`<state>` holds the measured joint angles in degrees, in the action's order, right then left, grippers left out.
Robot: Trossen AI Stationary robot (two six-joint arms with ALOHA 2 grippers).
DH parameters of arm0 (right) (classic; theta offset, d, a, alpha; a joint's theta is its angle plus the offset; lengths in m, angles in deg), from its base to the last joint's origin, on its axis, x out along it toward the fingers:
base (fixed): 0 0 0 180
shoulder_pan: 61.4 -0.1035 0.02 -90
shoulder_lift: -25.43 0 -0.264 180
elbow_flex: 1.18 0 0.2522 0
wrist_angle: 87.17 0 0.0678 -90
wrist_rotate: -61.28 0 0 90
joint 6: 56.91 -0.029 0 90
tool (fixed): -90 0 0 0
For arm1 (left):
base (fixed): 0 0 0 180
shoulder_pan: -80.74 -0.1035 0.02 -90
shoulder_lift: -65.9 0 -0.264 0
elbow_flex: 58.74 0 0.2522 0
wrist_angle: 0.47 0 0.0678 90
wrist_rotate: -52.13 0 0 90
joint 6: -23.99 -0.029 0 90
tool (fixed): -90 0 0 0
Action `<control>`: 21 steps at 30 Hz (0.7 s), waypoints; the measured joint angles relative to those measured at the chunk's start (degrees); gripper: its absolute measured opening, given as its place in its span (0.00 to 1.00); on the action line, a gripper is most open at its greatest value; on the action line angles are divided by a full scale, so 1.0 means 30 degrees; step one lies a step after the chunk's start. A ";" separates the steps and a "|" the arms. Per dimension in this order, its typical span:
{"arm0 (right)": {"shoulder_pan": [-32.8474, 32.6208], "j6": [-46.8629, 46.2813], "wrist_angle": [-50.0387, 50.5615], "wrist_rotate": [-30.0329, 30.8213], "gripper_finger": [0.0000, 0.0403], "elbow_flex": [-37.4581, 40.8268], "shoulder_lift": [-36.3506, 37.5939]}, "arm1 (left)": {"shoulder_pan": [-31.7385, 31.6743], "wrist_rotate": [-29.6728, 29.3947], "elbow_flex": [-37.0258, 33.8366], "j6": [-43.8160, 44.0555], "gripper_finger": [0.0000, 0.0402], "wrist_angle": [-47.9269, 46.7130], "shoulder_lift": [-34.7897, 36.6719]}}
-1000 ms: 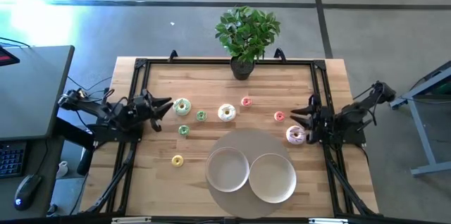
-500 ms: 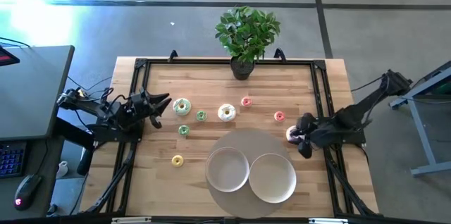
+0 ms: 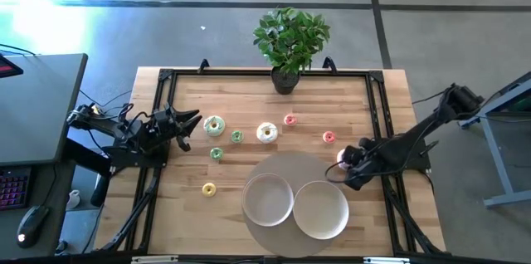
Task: Pick & Place donuts
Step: Put the big purple donut into the right grey plate
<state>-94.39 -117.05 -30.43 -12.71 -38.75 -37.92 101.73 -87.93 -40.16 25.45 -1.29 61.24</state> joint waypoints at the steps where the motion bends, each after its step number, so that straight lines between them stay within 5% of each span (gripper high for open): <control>1: 0.0000 0.0004 -0.0181 -0.0052 0.35 0.0000 -0.0214 | 0.0000 0.0004 0.0000 -0.0007 0.28 -0.0020 0.0000; 9: 0.0007 0.0239 -0.0526 -0.0571 0.04 -0.1428 -0.0273 | 0.0000 0.0015 0.0015 -0.0044 0.28 -0.0369 0.0000; 15: -0.0007 0.4005 -0.4441 0.0565 0.07 -0.4484 -0.0246 | 0.0000 0.0022 0.0015 -0.0044 0.28 -0.0369 0.0000; 21: -0.0733 0.9100 -1.0123 -0.0654 0.02 -0.5539 -0.2124 | -0.0001 0.0022 0.0015 -0.0036 0.28 -0.0380 0.0000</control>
<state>-96.59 -89.75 -60.80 -14.68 -55.37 -44.30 101.73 -87.87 -40.12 25.34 -2.43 61.24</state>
